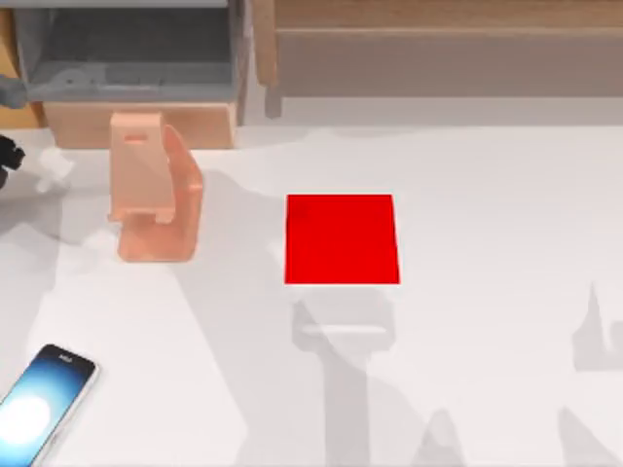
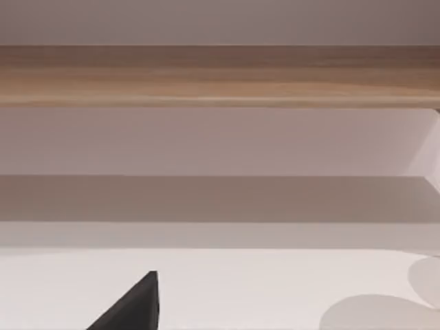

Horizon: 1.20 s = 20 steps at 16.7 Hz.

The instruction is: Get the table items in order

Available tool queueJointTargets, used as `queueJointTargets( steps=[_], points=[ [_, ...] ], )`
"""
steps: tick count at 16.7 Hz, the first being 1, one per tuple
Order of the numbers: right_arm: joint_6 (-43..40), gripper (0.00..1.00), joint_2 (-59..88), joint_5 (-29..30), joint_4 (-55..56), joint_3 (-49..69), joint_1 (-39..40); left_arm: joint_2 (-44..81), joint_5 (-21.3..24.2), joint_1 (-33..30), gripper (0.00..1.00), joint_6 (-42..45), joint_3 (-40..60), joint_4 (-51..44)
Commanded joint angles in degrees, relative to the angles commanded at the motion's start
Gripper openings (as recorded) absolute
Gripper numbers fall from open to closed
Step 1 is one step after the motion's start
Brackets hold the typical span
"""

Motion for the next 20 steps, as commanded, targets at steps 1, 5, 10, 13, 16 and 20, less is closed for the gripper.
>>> queueJointTargets(
  steps=[1, 5, 10, 13, 16, 20],
  points=[
    [0.0, 1.0, 0.0, 0.0, 0.0, 0.0, 0.0, -0.26, 0.0, -0.04, 0.0, 0.01, 2.43, -3.01],
    [0.0, 1.0, 0.0, 0.0, 0.0, 0.0, 0.0, -1.46, -0.06, -0.06, 0.0, -0.14, 11.01, -12.87],
    [0.0, 1.0, 0.0, 0.0, 0.0, 0.0, 0.0, -1.69, -0.1, 0.03, 0.0, -0.15, 12.27, -14.14],
    [0.0, 1.0, 0.0, 0.0, 0.0, 0.0, 0.0, -3.03, 0.12, -0.4, 0.0, -2.05, 13.61, -14.7],
    [0.0, 1.0, 0.0, 0.0, 0.0, 0.0, 0.0, -5.64, 0.96, -3.96, 0.0, -8.77, 17.36, -16.27],
    [0.0, 1.0, 0.0, 0.0, 0.0, 0.0, 0.0, -6.54, 2.46, -14.35, 0.0, -22.64, 23.46, -18.55]
  ],
)
